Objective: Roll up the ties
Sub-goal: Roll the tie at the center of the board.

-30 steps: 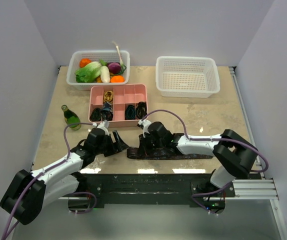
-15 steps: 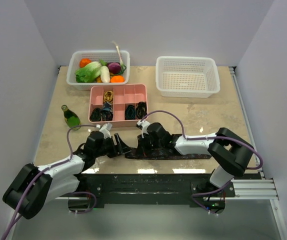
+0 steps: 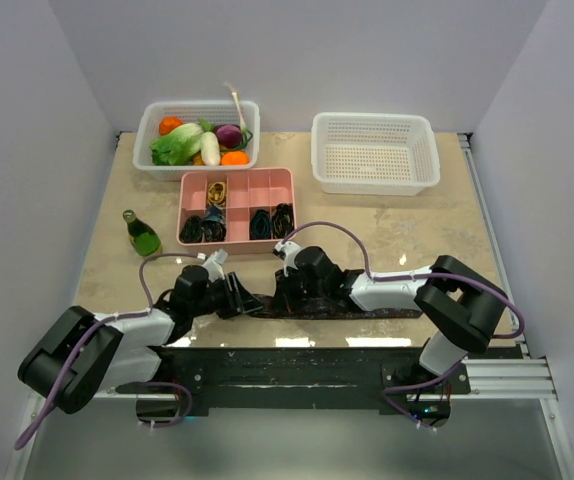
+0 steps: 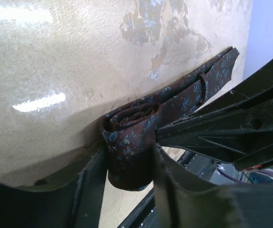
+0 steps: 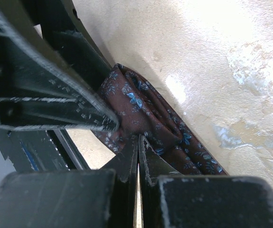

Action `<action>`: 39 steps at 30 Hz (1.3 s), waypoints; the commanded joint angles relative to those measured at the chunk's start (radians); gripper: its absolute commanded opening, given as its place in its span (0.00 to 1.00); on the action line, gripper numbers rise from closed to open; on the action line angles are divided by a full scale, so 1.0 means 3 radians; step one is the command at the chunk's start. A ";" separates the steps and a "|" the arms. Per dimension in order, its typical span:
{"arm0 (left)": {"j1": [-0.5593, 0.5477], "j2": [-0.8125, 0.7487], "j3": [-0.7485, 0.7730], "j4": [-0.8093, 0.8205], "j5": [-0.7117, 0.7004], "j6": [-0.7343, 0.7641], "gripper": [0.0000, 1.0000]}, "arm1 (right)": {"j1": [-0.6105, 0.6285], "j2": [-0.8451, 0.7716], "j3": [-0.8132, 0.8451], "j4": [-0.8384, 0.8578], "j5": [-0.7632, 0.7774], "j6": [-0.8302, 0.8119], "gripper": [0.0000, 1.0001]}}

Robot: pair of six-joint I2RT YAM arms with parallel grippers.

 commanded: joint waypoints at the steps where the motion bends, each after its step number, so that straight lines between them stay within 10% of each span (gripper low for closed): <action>1: -0.0001 0.0102 -0.0117 0.0033 0.0041 -0.0016 0.36 | 0.0017 0.0107 -0.0074 -0.0195 0.0148 -0.0042 0.00; 10: 0.0004 -0.0071 0.0071 -0.0063 -0.0280 0.0050 0.17 | 0.0017 0.0393 0.0181 -0.0027 0.0204 -0.0062 0.00; 39: 0.0040 0.0240 0.1789 -0.2446 -0.0828 0.1472 0.10 | -0.0044 0.0475 0.0846 -0.0211 0.0384 -0.0170 0.00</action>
